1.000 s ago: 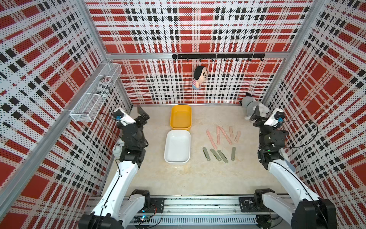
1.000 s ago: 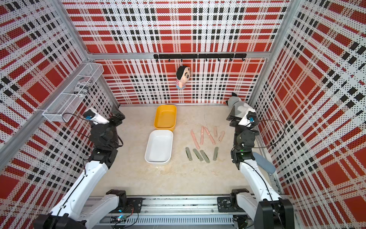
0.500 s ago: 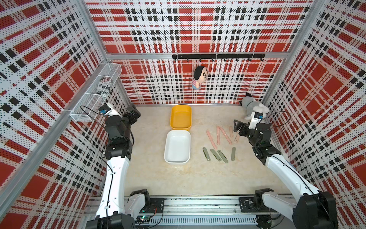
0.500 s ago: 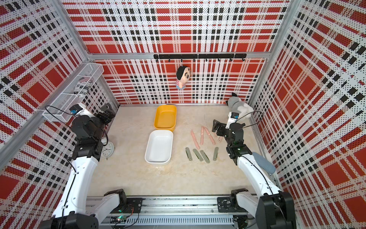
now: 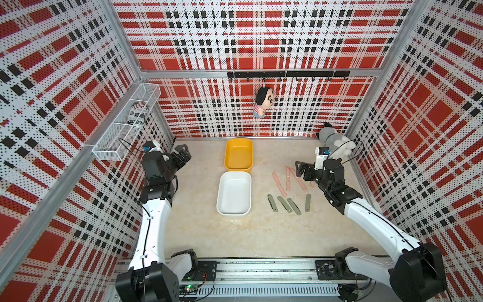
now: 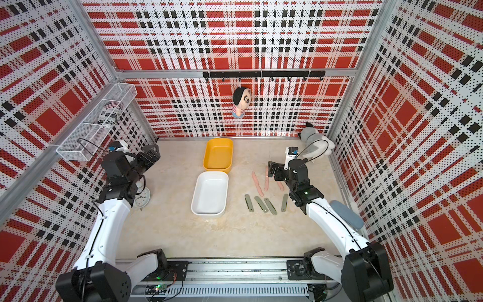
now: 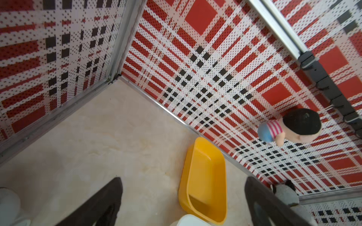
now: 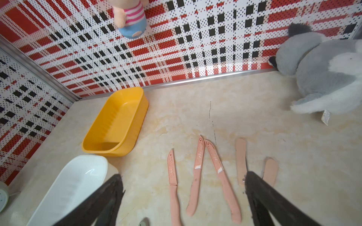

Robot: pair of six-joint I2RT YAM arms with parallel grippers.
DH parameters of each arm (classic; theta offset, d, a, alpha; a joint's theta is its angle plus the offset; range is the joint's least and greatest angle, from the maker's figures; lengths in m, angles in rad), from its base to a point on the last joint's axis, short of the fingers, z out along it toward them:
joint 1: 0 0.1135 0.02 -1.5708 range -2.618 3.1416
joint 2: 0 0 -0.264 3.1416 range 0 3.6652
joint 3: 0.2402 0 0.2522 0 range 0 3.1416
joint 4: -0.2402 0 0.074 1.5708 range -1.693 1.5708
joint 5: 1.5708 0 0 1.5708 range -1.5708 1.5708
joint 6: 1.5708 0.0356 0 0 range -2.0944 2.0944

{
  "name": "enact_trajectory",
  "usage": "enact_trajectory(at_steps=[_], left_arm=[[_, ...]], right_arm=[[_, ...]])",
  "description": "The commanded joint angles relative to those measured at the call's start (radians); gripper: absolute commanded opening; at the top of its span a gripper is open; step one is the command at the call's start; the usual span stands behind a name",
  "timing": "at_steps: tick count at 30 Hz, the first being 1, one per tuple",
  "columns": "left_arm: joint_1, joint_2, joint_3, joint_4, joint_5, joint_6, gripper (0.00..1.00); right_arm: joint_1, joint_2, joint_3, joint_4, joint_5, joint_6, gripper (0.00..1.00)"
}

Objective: Place the fruit knives into the storage box by color
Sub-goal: Adjust the storage box at the center of the board.

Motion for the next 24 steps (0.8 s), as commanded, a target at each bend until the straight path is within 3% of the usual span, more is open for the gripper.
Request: enact_trajectory(at_steps=[1,6,9,16,21,24], left_arm=[[-0.195,0.039,0.063,-0.132,-0.181,0.085,0.97],[-0.447,0.140,0.042,-0.166,-0.334,0.063,0.94],[-0.504,0.198,0.001,-0.138,-0.350,0.031,0.95],[-0.451,0.245,-0.072,-0.092,-0.390,0.000,0.99],[-0.420,0.297,-0.114,-0.047,-0.358,-0.005,1.00],[-0.426,0.339,-0.146,-0.027,-0.333,-0.027,0.95]], right_arm=[[0.014,0.028,0.055,-0.112,-0.025,-0.011,1.00],[0.079,0.063,0.128,-0.226,-0.018,-0.009,1.00],[0.140,0.084,0.172,-0.286,-0.017,0.009,0.98],[0.290,0.168,0.256,-0.341,-0.012,0.067,0.97],[0.410,0.285,0.323,-0.331,-0.007,0.086,0.95],[0.446,0.357,0.354,-0.309,-0.032,0.104,0.94]])
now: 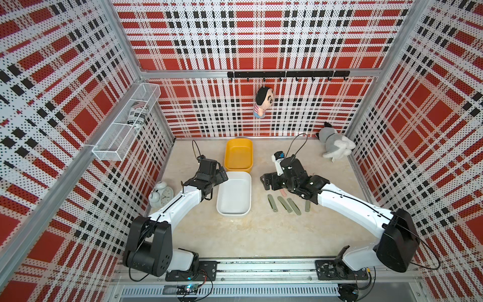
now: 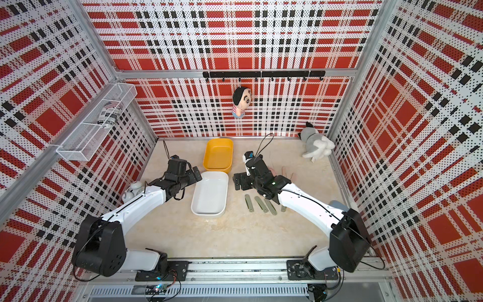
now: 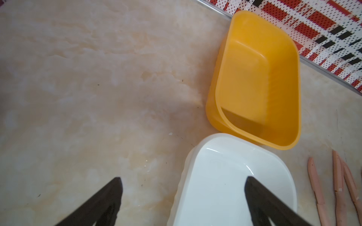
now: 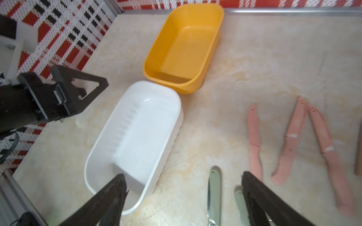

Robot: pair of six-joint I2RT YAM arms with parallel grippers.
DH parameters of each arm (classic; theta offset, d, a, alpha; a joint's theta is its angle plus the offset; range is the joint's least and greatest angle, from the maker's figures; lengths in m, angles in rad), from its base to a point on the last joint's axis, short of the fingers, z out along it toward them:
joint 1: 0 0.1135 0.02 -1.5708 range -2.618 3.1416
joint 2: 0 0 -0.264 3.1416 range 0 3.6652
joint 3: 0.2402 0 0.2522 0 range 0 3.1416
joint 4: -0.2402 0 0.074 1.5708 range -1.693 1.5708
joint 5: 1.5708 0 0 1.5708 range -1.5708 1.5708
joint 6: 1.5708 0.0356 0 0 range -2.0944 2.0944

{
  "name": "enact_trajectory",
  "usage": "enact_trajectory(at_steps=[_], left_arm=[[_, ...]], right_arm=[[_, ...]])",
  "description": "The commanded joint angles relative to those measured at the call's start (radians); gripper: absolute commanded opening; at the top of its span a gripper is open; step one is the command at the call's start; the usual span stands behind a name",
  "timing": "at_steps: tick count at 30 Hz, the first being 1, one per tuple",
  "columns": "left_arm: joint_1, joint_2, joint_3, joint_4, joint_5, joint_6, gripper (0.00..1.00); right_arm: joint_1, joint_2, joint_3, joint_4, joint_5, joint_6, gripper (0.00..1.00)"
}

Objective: Place the fruit knives into the storage box by color
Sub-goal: Adjust the storage box at the center of the board.

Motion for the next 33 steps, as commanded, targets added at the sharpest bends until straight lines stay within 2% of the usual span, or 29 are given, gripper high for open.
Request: enact_trajectory(at_steps=[1,6,10,14,24,33], left_arm=[[-0.005,0.045,-0.049,0.057,0.026,-0.036,0.94],[-0.023,0.061,-0.123,0.138,0.055,-0.071,0.95],[-0.075,0.065,-0.137,0.167,0.072,-0.078,0.95],[-0.117,0.068,-0.163,0.180,0.079,-0.093,0.93],[-0.146,-0.006,-0.271,0.198,0.092,-0.122,0.93],[-0.245,-0.034,-0.307,0.219,0.086,-0.177,0.94]], right_arm=[[0.033,0.070,0.037,0.017,-0.038,0.037,0.94],[0.048,0.195,0.094,0.059,-0.151,0.077,0.94],[0.048,0.245,0.100,0.109,-0.186,0.136,0.94],[0.045,0.298,0.128,0.129,-0.213,0.152,0.94],[-0.012,0.375,0.195,0.128,-0.251,0.180,0.94],[-0.051,0.448,0.246,0.114,-0.287,0.184,0.94]])
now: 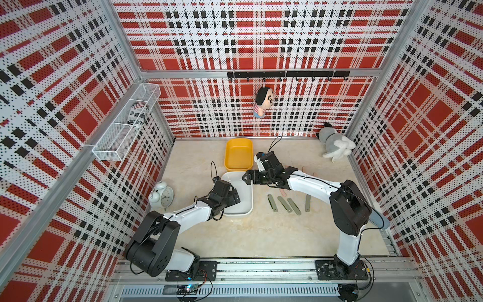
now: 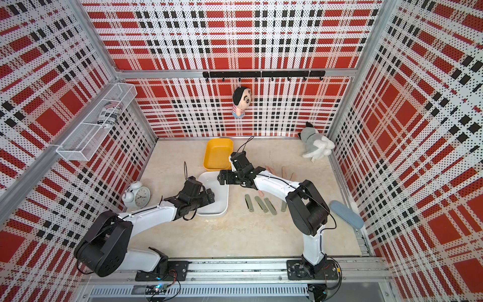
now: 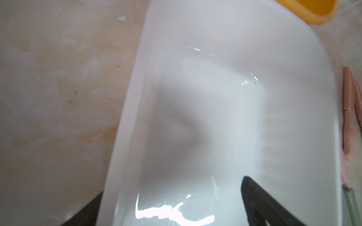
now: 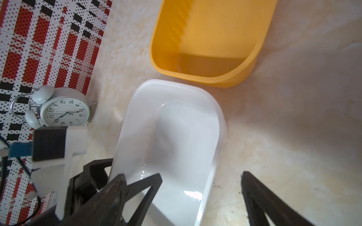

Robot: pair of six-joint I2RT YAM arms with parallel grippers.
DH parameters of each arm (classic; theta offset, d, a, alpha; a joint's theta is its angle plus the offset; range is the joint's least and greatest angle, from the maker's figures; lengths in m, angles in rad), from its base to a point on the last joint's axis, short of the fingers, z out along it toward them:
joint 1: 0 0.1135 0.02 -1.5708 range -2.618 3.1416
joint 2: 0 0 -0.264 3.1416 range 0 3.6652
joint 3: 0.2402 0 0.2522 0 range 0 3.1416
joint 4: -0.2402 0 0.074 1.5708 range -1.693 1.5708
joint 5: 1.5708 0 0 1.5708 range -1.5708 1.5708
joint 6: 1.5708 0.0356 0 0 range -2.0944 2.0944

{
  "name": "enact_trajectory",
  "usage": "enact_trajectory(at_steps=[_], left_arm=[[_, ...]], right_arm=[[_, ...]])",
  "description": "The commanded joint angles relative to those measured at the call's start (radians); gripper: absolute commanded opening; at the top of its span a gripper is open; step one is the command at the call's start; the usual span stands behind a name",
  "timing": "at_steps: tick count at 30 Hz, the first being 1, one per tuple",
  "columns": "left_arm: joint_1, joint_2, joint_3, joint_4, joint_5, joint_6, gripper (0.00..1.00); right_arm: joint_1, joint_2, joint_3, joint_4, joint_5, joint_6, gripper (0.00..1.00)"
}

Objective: Place the fruit knives into the storage box by color
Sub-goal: Adjust the storage box at the center of the board.

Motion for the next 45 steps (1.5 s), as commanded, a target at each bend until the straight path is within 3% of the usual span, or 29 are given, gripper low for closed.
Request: enact_trajectory(at_steps=[1,13,26,38,45], left_arm=[[-0.040,-0.031,-0.024,0.033,0.006,-0.039,0.94],[-0.206,-0.073,-0.046,0.014,-0.018,-0.124,0.94],[-0.288,-0.117,-0.103,-0.002,-0.020,-0.182,0.95],[-0.330,-0.342,-0.207,-0.126,-0.059,-0.255,0.97],[-0.330,-0.394,-0.239,-0.154,-0.065,-0.264,0.99]], right_arm=[[-0.011,0.028,0.014,0.001,-0.029,0.008,0.94],[-0.015,0.054,0.029,-0.027,-0.080,-0.001,0.94],[0.020,-0.056,-0.120,-0.023,-0.114,0.008,0.93],[0.066,-0.179,-0.221,-0.031,-0.120,0.034,0.94],[0.088,-0.183,-0.237,-0.042,-0.114,0.040,0.94]])
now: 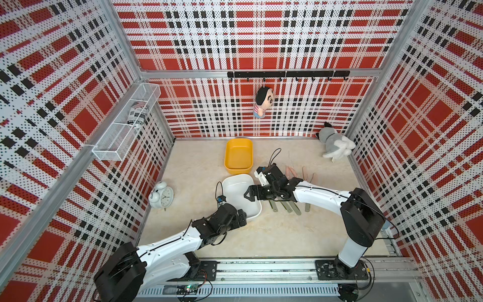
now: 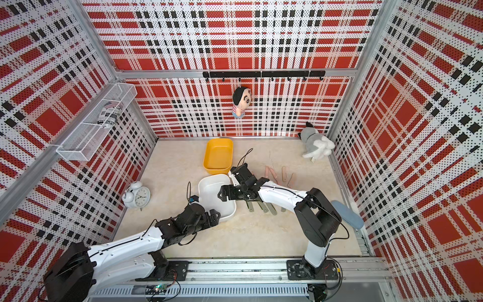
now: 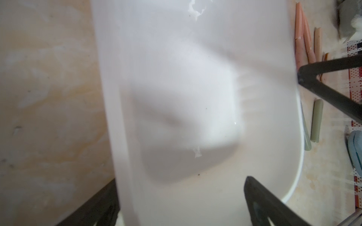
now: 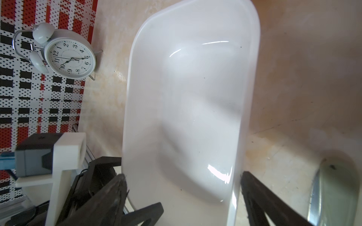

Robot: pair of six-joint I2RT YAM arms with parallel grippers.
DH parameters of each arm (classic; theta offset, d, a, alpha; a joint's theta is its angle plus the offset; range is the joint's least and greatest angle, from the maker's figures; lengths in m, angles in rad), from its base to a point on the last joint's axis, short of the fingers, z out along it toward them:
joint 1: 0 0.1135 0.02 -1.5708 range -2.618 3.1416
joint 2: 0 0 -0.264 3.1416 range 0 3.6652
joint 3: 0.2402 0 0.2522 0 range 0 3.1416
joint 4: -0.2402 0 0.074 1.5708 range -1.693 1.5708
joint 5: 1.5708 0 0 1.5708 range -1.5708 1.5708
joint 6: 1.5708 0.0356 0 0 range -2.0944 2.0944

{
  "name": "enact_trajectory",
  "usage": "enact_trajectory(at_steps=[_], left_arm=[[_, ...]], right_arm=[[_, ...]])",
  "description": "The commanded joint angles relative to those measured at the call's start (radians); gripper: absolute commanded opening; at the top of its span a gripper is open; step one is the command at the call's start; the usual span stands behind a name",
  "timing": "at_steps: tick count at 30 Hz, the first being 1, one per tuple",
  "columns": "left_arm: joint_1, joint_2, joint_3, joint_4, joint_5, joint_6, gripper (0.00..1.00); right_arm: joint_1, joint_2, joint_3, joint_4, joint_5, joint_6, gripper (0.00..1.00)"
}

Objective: Place the fruit knives into the storage box by color
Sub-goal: Adjust the storage box at the center of the board.

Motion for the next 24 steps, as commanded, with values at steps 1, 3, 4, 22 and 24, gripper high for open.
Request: enact_trajectory(at_steps=[1,3,4,22,24], left_arm=[[-0.007,-0.021,-0.005,-0.036,-0.020,-0.007,0.99],[-0.007,-0.033,0.004,-0.055,-0.028,-0.007,1.00],[-0.006,-0.043,0.013,-0.076,-0.035,-0.006,0.99],[0.054,-0.295,0.507,-0.389,0.027,0.259,0.98],[0.062,-0.273,0.527,-0.346,0.131,0.298,0.98]], right_arm=[[0.012,-0.027,-0.009,-0.017,0.001,0.010,0.95],[0.012,-0.041,-0.008,-0.027,0.021,0.009,0.96],[0.013,-0.052,-0.004,-0.038,0.040,0.007,0.97],[-0.043,-0.197,0.302,-0.386,0.363,-0.146,0.98],[-0.043,-0.185,0.343,-0.447,0.388,-0.150,0.98]])
